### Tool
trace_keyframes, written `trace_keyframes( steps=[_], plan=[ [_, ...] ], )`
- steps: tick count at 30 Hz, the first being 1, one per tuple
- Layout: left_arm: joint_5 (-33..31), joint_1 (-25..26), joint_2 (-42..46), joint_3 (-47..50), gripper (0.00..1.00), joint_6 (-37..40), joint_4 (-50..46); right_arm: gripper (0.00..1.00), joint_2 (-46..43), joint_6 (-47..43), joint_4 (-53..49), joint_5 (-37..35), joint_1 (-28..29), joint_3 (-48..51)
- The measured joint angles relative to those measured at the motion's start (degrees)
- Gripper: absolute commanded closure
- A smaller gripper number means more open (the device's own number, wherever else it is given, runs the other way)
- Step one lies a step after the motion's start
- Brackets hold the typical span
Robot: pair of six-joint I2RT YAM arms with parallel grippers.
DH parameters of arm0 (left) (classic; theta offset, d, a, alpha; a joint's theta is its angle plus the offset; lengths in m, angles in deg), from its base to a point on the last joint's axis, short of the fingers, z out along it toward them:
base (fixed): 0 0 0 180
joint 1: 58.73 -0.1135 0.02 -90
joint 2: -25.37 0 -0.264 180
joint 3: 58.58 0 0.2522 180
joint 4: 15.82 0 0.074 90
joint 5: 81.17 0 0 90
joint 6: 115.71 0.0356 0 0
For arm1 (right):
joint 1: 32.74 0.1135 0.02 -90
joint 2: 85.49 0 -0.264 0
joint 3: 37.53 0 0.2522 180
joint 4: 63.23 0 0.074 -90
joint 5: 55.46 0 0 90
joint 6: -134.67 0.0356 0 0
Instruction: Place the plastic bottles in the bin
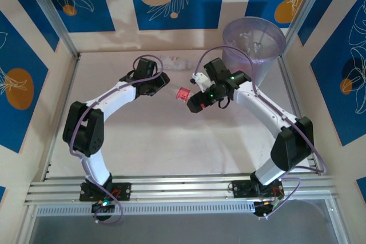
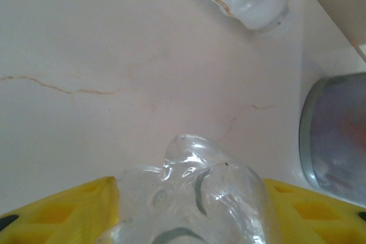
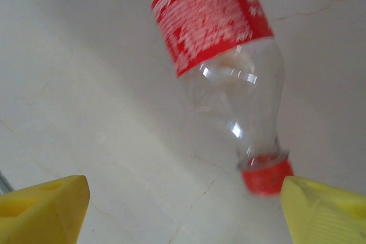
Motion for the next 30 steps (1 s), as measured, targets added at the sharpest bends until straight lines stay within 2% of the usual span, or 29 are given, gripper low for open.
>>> trace_keyframes(
  steps=[8, 14, 20, 23, 26, 28, 29, 30],
  plan=[
    [2.47, 2.03, 2.93, 0.02, 0.55, 3.56, -0.57, 0.12, 6.71, -0.07, 2.47, 0.17, 0.59, -3.17],
    [3.10, 2.40, 4.09, 0.02, 0.55, 4.66, -0.50, 0.18, 10.25, 0.28, 4.28, 1.55, 1.31, -3.82],
    [3.10, 2.47, 4.17, 0.13, 0.52, 5.09, -0.35, 0.35, 10.47, 1.22, 5.51, 2.51, 1.22, -3.80],
    [3.37, 2.47, 4.26, 0.37, 0.47, 5.09, 0.28, 0.45, 10.47, 1.27, 5.51, 2.78, 1.05, -3.80],
    [3.48, 2.49, 4.55, 1.20, 0.31, 5.07, 1.68, 0.48, 10.47, 1.22, 5.51, 2.84, 0.96, -3.80],
    [3.52, 2.49, 5.16, 2.27, 0.08, 4.94, 3.41, 0.52, 10.47, 1.27, 5.51, 2.91, 0.98, -3.69],
    [3.50, 2.54, 5.55, 2.80, 0.00, 5.38, 3.93, 0.52, 10.47, 1.38, 5.62, 2.89, 0.96, -3.69],
    [3.50, 2.54, 6.12, 3.52, 0.00, 5.57, 4.31, 0.52, 10.38, 1.49, 5.95, 2.86, 0.87, -3.69]
  ],
)
